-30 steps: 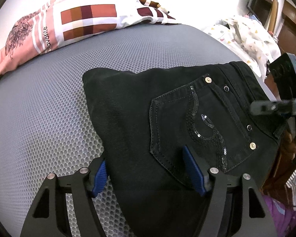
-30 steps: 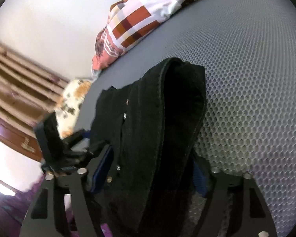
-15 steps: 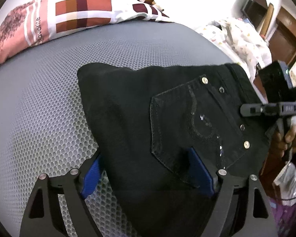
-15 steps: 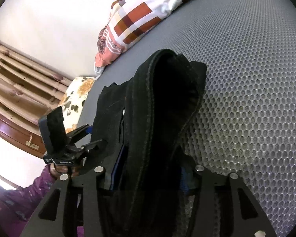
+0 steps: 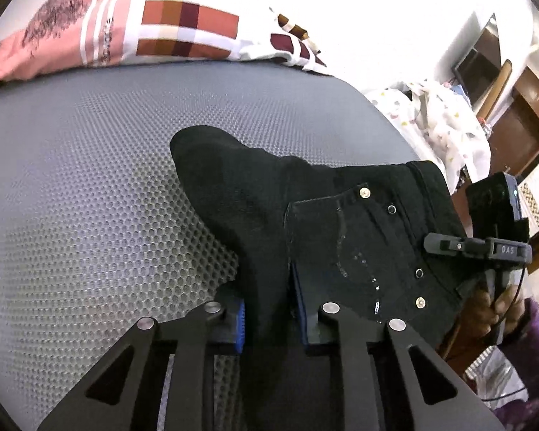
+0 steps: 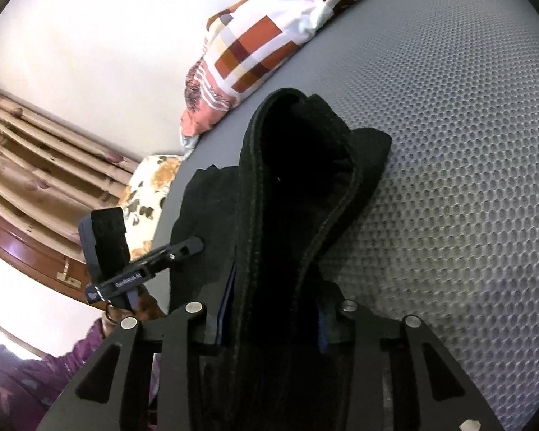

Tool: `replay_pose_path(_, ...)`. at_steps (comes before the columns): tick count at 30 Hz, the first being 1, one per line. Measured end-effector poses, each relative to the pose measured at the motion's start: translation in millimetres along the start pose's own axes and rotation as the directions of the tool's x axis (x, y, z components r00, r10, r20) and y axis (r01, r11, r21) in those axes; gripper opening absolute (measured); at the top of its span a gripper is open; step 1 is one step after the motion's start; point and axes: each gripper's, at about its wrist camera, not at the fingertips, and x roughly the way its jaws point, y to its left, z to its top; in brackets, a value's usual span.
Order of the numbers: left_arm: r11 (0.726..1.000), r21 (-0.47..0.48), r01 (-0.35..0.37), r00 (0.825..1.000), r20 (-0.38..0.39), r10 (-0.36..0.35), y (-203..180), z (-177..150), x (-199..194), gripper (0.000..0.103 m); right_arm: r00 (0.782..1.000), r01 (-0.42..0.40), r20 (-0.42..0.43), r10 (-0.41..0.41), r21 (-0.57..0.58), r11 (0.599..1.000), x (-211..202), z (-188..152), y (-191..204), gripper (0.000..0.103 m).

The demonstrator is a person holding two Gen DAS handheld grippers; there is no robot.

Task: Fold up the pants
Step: 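Grasp the jeans fold with the left gripper while the right gripper holds its edge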

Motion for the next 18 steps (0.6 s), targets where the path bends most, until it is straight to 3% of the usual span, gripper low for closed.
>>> replay_pose_path(18,0.991,0.003,-0.134,0.988,0.078,0.134,25.7,-0.3,-61.8,0.019,0.996,-0.083,-0.028,0.083,0.007,0.997,58.3,5.9,46.7,0.032)
